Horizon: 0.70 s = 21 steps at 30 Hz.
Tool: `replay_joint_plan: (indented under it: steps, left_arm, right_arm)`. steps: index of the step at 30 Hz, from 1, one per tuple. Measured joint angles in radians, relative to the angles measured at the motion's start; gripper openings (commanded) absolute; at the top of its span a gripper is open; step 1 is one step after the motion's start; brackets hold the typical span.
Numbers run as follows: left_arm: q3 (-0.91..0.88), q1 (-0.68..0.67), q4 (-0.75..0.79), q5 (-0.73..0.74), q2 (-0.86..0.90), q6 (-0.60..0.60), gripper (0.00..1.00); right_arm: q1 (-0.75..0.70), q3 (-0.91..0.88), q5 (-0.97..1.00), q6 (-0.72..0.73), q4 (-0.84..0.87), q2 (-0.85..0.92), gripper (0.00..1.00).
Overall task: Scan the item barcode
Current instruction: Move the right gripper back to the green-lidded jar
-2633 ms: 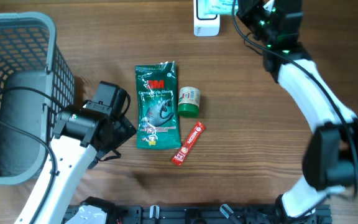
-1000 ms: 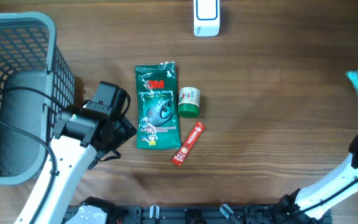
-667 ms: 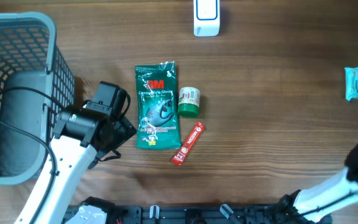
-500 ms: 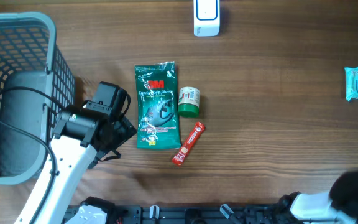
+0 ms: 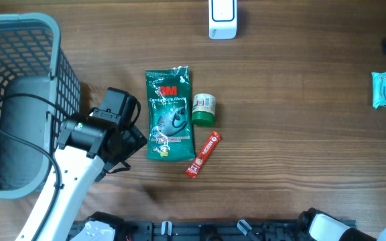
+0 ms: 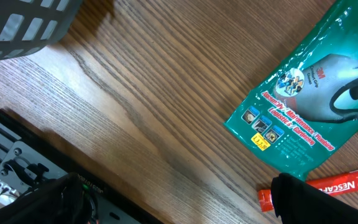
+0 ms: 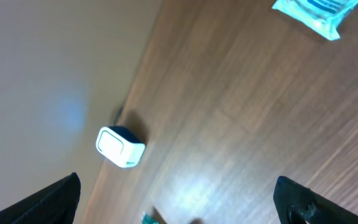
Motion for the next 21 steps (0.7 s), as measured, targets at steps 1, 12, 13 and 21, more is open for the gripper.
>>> replay_joint_plan:
  steps: [1, 12, 13, 21]
  left_arm:
    - [0.0, 0.0, 0.0, 0.0, 0.0, 0.0, 1.0]
    - [0.0, 0.0, 0.0, 0.0, 0.0, 0.0, 1.0]
    - [0.0, 0.0, 0.0, 0.0, 0.0, 0.0, 1.0]
    - [0.0, 0.0, 0.0, 0.0, 0.0, 0.0, 1.0]
  right_arm:
    - [0.0, 0.0, 0.0, -0.006, -0.002, 0.0, 1.0]
    - [0.0, 0.0, -0.037, -0.132, -0.121, 0.0, 1.0]
    - [0.003, 0.0, -0.056, -0.154, -0.133, 0.0, 1.0]
    - [0.229, -0.015, -0.165, -0.282, -0.171, 0.0, 1.0]
